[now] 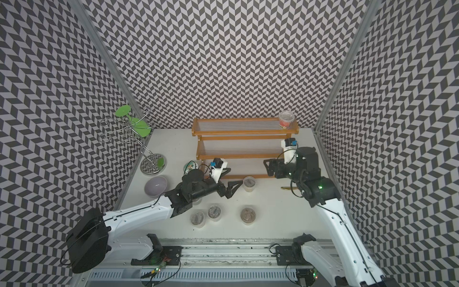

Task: Place the seed container on the shelf
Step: Place the seed jar on the shelf.

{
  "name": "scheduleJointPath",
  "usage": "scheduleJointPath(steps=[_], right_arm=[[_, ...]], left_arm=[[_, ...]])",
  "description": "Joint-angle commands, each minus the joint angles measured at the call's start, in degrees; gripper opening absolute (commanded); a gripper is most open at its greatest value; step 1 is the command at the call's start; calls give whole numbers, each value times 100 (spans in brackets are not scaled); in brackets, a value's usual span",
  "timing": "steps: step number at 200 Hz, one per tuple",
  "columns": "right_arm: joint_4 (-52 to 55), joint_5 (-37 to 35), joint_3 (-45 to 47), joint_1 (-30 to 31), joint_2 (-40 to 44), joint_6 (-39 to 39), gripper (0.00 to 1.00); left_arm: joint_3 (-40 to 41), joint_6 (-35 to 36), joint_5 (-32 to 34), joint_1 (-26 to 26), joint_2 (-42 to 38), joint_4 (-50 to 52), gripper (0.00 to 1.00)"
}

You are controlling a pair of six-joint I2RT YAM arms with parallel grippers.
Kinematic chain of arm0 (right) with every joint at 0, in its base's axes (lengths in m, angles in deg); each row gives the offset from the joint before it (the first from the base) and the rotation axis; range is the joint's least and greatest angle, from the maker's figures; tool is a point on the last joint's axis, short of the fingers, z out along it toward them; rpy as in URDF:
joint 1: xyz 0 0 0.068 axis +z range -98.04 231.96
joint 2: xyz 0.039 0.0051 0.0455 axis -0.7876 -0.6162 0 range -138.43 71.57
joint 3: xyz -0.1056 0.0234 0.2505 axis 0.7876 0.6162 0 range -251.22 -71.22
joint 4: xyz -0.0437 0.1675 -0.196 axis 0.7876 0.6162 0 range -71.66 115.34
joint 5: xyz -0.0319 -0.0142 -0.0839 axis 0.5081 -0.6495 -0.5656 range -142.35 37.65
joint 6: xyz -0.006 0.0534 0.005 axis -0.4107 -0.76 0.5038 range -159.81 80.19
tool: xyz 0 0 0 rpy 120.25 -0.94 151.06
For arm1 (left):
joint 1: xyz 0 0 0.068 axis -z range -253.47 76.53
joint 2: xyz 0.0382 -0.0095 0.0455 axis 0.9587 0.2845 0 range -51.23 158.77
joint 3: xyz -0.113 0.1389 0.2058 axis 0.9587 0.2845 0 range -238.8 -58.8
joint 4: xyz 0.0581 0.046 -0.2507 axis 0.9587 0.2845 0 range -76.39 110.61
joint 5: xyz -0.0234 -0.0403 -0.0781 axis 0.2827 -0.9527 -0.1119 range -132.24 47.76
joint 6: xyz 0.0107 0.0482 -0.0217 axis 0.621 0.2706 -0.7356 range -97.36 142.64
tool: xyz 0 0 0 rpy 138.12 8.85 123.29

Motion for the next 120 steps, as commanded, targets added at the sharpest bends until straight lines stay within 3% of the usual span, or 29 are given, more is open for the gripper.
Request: scheduleJointPath(steps=[1,64,120], right_arm=[[-422,-462,488,459,311,-265,86],[-1914,-446,2150,1240,352,-899,95],[-2919,-786,2783,1509,-213,-862,100]], left_arm=[[260,-139,-172,14,-227,-184,100],[927,-501,225,49,-454,50,100],[1036,-672,114,84,-248,-166,100]])
